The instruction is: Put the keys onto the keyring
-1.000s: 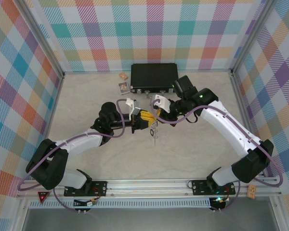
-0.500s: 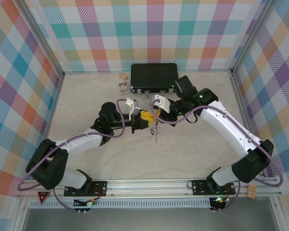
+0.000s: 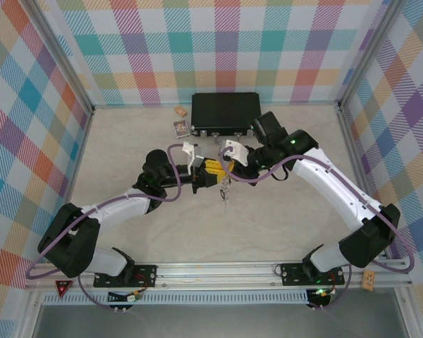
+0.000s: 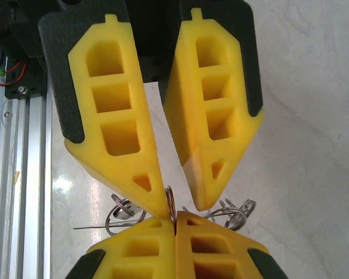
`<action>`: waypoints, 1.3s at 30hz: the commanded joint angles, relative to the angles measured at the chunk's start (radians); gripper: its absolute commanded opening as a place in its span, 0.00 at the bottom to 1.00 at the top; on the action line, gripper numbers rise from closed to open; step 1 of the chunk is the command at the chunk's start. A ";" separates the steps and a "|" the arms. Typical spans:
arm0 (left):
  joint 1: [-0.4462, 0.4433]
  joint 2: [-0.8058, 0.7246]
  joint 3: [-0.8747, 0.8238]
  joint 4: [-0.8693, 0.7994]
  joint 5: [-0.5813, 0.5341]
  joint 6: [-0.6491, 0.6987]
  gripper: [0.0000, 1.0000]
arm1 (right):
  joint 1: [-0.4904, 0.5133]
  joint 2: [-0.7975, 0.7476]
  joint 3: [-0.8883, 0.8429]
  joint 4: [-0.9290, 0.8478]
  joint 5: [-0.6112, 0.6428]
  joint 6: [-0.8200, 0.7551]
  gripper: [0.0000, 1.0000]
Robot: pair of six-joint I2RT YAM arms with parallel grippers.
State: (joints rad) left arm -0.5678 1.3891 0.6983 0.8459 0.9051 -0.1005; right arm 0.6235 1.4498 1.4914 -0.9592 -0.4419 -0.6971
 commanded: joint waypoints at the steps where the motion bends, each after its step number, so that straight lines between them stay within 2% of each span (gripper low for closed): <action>1: 0.002 0.028 0.023 0.029 0.040 -0.014 0.20 | 0.006 -0.020 0.001 0.013 -0.052 -0.016 0.00; 10: 0.008 0.012 0.007 -0.002 0.005 0.027 0.21 | 0.002 -0.053 -0.022 0.031 -0.012 -0.019 0.00; 22: 0.008 0.044 0.003 0.136 0.041 -0.073 0.21 | -0.009 -0.054 -0.025 0.043 -0.073 -0.004 0.00; 30: 0.005 0.058 0.013 0.143 0.058 -0.085 0.20 | -0.008 -0.037 -0.007 0.040 -0.106 0.009 0.00; 34: 0.002 0.069 0.024 0.146 0.074 -0.094 0.09 | -0.007 -0.035 -0.008 0.045 -0.111 0.011 0.00; 35: 0.000 0.071 0.027 0.149 0.081 -0.095 0.02 | -0.007 -0.035 -0.008 0.046 -0.110 0.012 0.00; 36: 0.000 0.073 0.027 0.150 0.083 -0.095 0.00 | -0.007 -0.035 -0.009 0.047 -0.107 0.013 0.00; 39: 0.000 0.070 0.018 0.168 0.078 -0.099 0.00 | -0.008 -0.044 -0.017 0.054 -0.087 0.017 0.00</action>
State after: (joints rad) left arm -0.5671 1.4513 0.6983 0.9718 0.9710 -0.1898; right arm 0.6033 1.4120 1.4677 -0.9367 -0.4606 -0.6884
